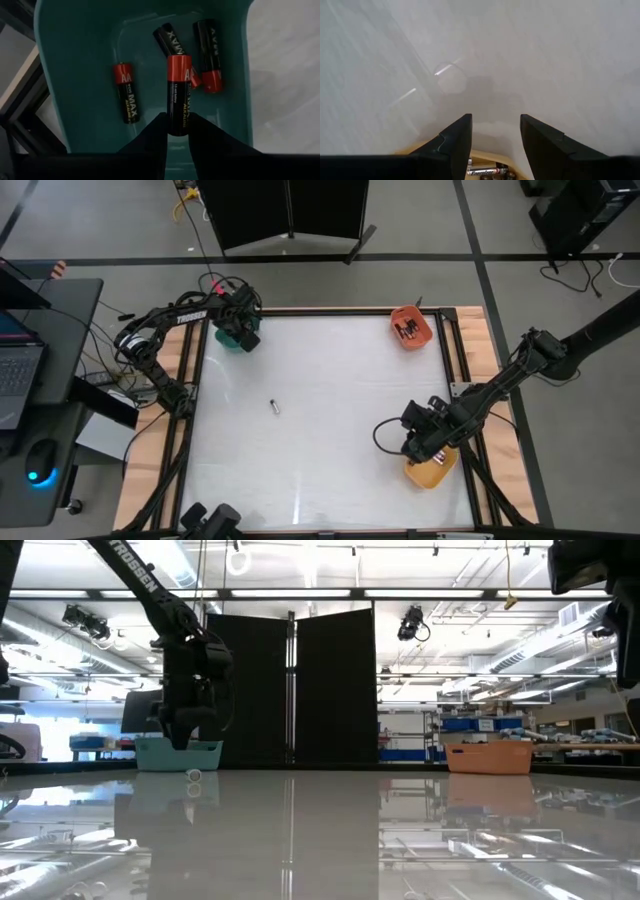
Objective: Sort batteries
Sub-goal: Put the red battery into the green bin, then put the silver battery into the yellow bin
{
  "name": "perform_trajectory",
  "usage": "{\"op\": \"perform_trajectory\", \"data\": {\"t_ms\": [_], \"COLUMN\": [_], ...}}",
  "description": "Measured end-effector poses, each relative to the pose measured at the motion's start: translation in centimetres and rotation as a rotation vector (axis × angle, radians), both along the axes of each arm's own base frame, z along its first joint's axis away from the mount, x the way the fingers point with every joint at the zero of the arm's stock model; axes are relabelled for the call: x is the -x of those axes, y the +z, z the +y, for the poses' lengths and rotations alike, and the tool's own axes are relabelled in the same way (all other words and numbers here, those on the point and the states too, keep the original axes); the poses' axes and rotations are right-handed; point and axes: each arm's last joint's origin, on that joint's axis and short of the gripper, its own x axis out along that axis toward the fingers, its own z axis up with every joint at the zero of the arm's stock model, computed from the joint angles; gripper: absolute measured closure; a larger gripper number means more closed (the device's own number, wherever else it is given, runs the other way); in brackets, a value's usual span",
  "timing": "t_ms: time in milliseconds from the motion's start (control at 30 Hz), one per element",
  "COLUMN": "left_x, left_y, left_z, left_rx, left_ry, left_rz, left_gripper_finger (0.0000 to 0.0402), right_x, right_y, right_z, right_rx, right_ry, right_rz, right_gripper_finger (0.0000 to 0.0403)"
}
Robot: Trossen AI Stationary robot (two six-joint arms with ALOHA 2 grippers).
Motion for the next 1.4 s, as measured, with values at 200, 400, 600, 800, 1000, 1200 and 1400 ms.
{"op": "perform_trajectory", "data": {"t_ms": [200,400,600,800,1000,1200,1400], "left_x": [0.0,-0.1,-0.1,-0.1,-0.1,0.3,1.0], "left_y": [0.0,0.1,0.1,0.1,0.9,3.8,7.1], "left_z": [0.1,0.2,0.2,0.1,0.0,-0.6,-2.0], "left_rx": [-0.022,-0.03,-0.033,-0.028,-0.078,-0.19,-0.291], "left_ry": [0.0,0.004,0.004,-0.024,-0.029,-0.023,-0.036], "left_rz": [0.014,0.009,0.009,0.017,0.017,-0.051,-0.154], "left_gripper_finger": [0.032,0.0298,0.0271,0.0269,0.0315,0.0369,0.0395], "right_x": [-0.2,-0.2,-0.2,-0.4,-0.8,-1.1,-1.3], "right_y": [0.0,0.0,0.0,0.0,0.0,0.0,0.0], "right_z": [-0.2,-0.2,-0.2,-0.5,-1.2,-1.8,-2.2], "right_rx": [0.004,0.005,0.009,0.022,0.001,-0.003,0.003], "right_ry": [0.01,0.014,0.023,0.032,0.015,0.018,0.023], "right_rz": [0.001,0.002,0.001,0.0,0.019,0.031,0.035], "right_gripper_finger": [0.0226,0.0226,0.0226,0.0226,0.0226,0.0226,0.0226]}}
